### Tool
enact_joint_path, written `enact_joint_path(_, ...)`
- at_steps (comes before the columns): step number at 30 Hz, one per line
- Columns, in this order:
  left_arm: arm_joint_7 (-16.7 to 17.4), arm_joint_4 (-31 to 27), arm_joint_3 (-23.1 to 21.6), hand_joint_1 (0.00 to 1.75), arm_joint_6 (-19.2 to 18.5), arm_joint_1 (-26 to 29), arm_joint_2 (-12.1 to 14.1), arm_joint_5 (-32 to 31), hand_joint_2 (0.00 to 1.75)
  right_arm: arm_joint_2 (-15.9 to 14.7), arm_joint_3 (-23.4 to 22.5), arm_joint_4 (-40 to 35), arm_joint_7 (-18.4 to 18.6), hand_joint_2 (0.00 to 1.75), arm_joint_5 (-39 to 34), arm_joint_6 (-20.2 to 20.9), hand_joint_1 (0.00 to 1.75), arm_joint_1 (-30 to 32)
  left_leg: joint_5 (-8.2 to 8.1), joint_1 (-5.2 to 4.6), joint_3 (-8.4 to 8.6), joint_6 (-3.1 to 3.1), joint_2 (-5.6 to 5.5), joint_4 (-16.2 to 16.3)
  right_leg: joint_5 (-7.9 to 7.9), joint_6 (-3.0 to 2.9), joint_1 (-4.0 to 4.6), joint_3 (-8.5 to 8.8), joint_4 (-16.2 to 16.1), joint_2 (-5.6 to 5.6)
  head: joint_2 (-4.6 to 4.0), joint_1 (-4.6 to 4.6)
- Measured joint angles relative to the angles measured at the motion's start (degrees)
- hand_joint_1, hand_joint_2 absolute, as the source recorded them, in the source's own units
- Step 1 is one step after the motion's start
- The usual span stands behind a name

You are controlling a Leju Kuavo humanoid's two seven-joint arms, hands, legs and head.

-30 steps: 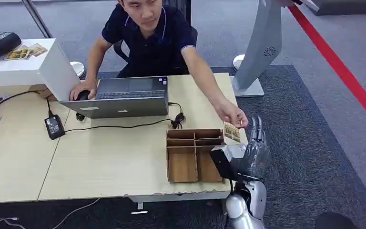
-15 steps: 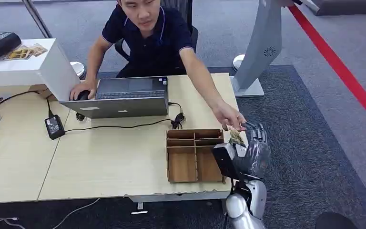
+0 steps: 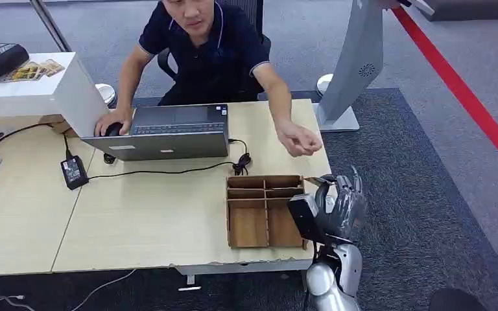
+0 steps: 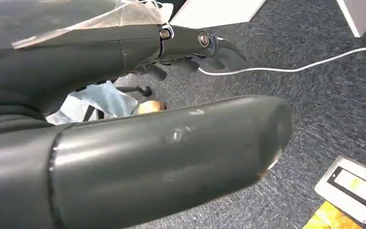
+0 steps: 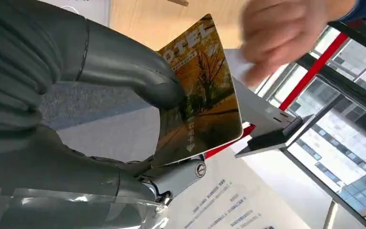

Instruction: Pass the card to the sensor for recognition and then transmit it.

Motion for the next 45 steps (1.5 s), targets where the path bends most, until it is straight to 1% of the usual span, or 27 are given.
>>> enact_joint_path(12, 0.26, 0.00, 0.00, 0.00, 0.13, 0.00, 0.00, 0.26, 0.00, -0.09, -0.26, 0.46, 1.20, 1.75, 0.44, 0.00, 1.75, 0.02, 0.00, 0.00, 0.01, 0.00, 0.00, 0.00, 0.00, 0.00, 0.00, -0.02, -0.01, 0.00, 0.00, 0.00)
enact_joint_path(16, 0.37, 0.00, 0.00, 0.00, 0.13, 0.01, 0.00, 0.44, 0.00, -0.15, -0.92, 1.38, 1.97, 1.75, 2.06, 0.00, 1.75, 0.15, 0.00, 0.00, 0.01, 0.00, 0.01, 0.00, 0.00, 0.00, 0.00, -0.03, -0.01, 0.00, 0.00, 0.00)
enact_joint_path(21, 0.41, 0.00, 0.00, 0.00, 0.15, -0.01, 0.00, 0.81, 0.00, -0.44, -3.01, 4.04, 2.88, 1.75, 4.57, 0.02, 1.75, 0.18, 0.00, 0.00, 0.02, 0.00, 0.01, 0.00, 0.00, 0.00, 0.00, -0.03, -0.02, 0.01, 0.00, 0.00)
enact_joint_path(28, 0.74, 0.00, 0.00, 0.00, 0.37, 0.00, 0.00, 1.22, 0.00, -0.70, -8.54, 10.03, 1.97, 1.75, 8.13, 0.02, 1.75, 0.29, -0.01, 0.00, 0.01, 0.00, 0.01, 0.00, 0.00, 0.00, 0.00, -0.03, -0.03, 0.01, 0.00, 0.00)
enact_joint_path(33, 0.94, 0.00, 0.00, 0.00, 0.37, 0.00, 0.00, 1.25, 0.00, -0.66, -11.37, 12.92, 1.84, 1.75, 9.12, 0.00, 1.75, 0.39, -0.01, 0.00, 0.01, 0.00, 0.01, 0.00, 0.00, 0.00, 0.00, -0.03, -0.02, 0.01, 0.00, 0.00)
enact_joint_path(39, 0.94, 0.00, 0.00, 0.00, 0.66, 0.00, 0.00, 1.29, 0.00, -0.59, -13.03, 15.32, 1.84, 1.75, 9.51, 0.00, 1.75, 0.33, 0.00, 0.00, 0.01, 0.00, 0.01, 0.00, 0.00, 0.00, 0.00, -0.02, -0.02, 0.01, 0.02, 0.00)
enact_joint_path(45, 0.98, 0.00, 0.00, 0.00, 0.70, 0.01, 0.00, 1.29, 0.00, -0.48, -13.49, 16.39, 1.55, 1.75, 9.53, -0.02, 1.75, -0.12, 0.00, 0.00, 0.04, 0.00, 0.02, 0.00, 0.00, 0.00, 0.00, 0.01, -0.02, 0.01, 0.02, 0.00)
